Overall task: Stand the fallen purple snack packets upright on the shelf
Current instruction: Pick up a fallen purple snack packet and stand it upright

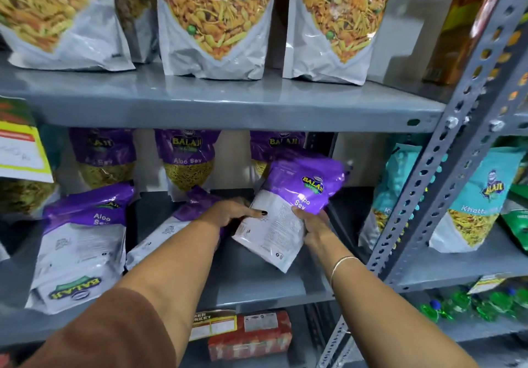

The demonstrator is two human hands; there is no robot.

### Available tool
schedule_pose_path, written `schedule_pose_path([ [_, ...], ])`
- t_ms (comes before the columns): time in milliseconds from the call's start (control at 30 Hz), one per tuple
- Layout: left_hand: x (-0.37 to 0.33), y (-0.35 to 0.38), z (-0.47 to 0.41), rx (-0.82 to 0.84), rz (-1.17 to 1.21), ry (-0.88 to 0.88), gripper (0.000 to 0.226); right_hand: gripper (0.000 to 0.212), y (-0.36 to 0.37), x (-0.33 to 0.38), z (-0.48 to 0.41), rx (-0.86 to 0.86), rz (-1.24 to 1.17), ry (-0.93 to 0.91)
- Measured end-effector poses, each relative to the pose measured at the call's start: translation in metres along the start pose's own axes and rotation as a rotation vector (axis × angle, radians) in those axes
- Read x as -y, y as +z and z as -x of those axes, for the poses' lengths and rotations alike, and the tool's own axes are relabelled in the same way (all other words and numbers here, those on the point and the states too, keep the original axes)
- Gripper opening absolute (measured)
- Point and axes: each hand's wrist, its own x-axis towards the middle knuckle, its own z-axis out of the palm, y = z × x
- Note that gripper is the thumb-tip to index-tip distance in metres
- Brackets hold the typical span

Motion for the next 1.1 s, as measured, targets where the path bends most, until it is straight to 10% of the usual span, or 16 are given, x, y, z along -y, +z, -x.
schedule_pose_path([
  [300, 0.023, 0.014, -0.017, -0.404, 0.245, 0.189, 0.092, 0.062, 0.029, 0.024, -0.032, 0.098, 0.458, -0.369],
  [567, 0.014, 0.005, -0.014, -0.125, 0.033, 0.233, 0.07, 0.075, 0.031, 0.029, -0.025, -0.167, 0.864, -0.268],
  [700, 0.008, -0.006, -0.014, -0.008, -0.128, 0.164, 0.062, 0.016, 0.029, 0.024, -0.026, -0.014, 0.709, -0.101],
  [967, -0.002, -0.006, -0.012, 0.087, -0.061, -0.038, 0.017, 0.116, 0.015, 0.0, -0.039, 0.446, 0.889, -0.098],
  [1100, -0.001, -0.005, -0.011, -0.044, -0.03, 0.063, 0.03, 0.09, 0.016, 0.006, -0.032, 0.321, 0.963, -0.228],
])
